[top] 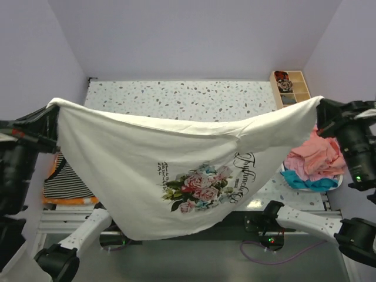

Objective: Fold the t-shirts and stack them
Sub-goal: Flatten out the tshirt

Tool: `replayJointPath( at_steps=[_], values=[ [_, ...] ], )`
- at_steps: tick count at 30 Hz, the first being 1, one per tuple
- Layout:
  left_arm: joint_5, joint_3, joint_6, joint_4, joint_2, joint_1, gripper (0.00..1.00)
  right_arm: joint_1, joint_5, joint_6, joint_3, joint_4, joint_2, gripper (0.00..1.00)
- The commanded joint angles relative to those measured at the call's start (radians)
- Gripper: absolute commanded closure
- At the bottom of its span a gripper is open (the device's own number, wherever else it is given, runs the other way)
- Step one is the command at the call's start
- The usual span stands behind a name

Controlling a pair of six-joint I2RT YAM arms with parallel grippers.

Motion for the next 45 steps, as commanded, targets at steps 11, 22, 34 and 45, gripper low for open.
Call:
replayJointPath(
  at_steps=[11, 22, 34, 45],
  values=[
    [-0.306, -0.608, 0.026, 0.558, 0.39, 0.021, 1.0, -0.15, 0.025, -0.194, -0.425, 0.61, 0.364, 1.0],
    [-0.09, -0.557, -0.014, 0.855, 0.957, 0.194, 1.0, -0.548, -0.278, 0.055, -0.016, 0.552, 1.134, 1.0],
    [0.068, -0.217, 0.055, 0.924, 1.41, 0.311, 1.0, -0.676, -0.514, 0.15, 0.538, 0.436, 1.668, 0.91],
    [-0.031, -0.17, 0.061, 0.879, 1.512, 0.36, 0.39, -0.765, -0.532, 0.205, 0.427, 0.484, 1.638, 0.3]
  ],
)
